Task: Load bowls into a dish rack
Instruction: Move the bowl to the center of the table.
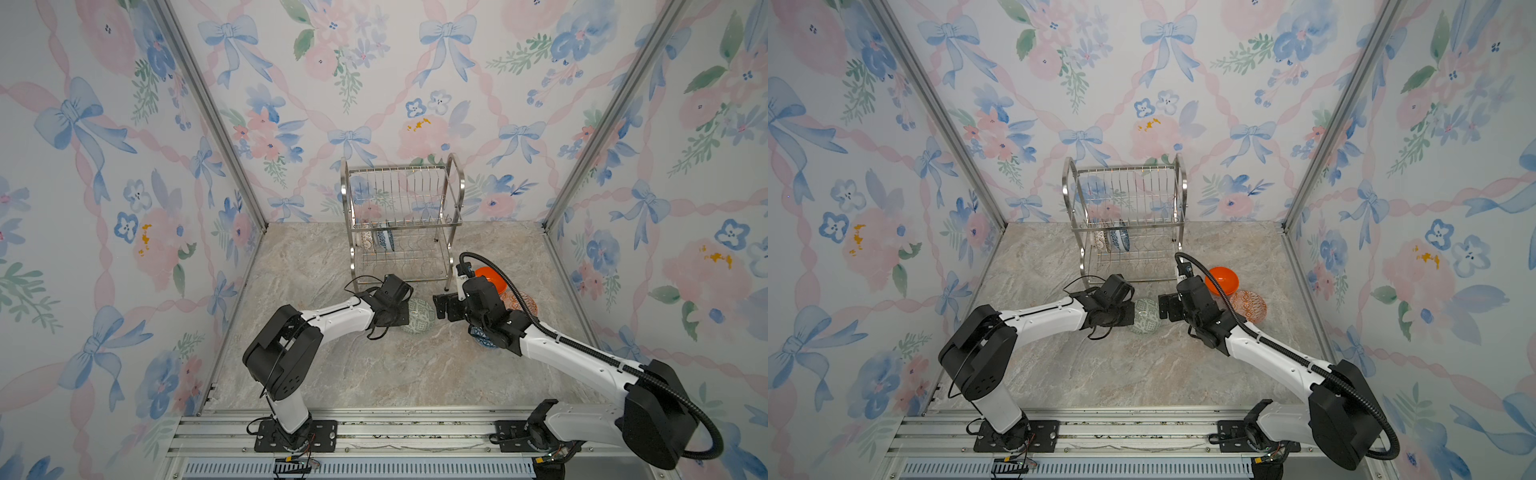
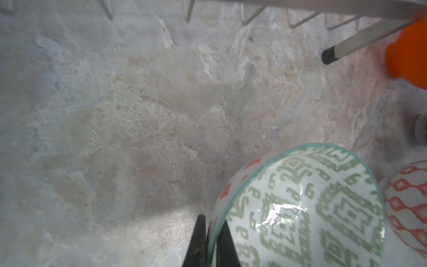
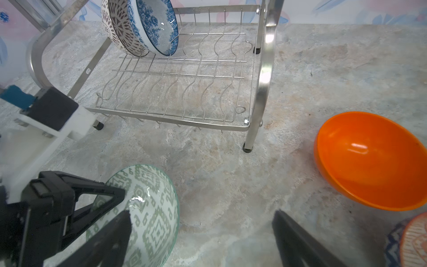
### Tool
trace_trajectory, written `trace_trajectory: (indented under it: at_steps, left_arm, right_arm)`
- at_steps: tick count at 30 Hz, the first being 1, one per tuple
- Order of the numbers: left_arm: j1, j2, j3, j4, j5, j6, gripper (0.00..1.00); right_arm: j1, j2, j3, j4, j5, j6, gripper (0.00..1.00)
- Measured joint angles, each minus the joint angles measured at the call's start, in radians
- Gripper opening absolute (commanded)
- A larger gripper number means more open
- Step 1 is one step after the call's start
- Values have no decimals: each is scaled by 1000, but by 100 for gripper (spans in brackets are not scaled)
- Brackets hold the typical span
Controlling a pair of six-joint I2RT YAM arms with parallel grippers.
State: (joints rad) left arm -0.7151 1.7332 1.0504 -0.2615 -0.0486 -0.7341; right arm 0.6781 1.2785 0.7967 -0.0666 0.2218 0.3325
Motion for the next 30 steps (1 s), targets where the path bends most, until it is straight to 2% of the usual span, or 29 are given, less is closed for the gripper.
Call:
trace_trajectory:
  at_steps: [6, 10, 12, 18, 20, 23, 25, 28, 29, 30]
  left_arm:
    - [0, 39, 28, -13, -7, 9, 4]
    - [1, 42, 38, -19, -8, 18, 17]
    - [2, 42, 41, -18, -8, 23, 29]
    - [13, 31, 41, -18, -17, 29, 42]
    - [19, 13, 41, -19, -21, 32, 51]
    - [34, -36, 40, -23, -23, 35, 55]
    - [51, -85, 37, -24, -22, 37, 65]
    - [81, -183, 11, -19, -23, 42, 92]
    - [89, -213, -1, -17, -23, 42, 97]
    - [98, -247, -18, -13, -23, 43, 97]
  right_arm:
    - [0, 0, 1, 0, -20, -3, 97]
    - [1, 0, 0, 4, -37, 1, 97]
    - [4, 0, 0, 5, -36, 5, 97]
    - [10, 0, 1, -1, -35, 5, 97]
    - [18, 0, 2, -5, -35, 4, 97]
    - [36, 0, 6, -20, -33, 0, 97]
    - [56, 0, 11, -35, -25, -4, 97]
    - [100, 11, 30, -57, -8, -19, 97]
    - [114, 19, 38, -61, -4, -23, 97]
    - [130, 32, 48, -66, 0, -27, 97]
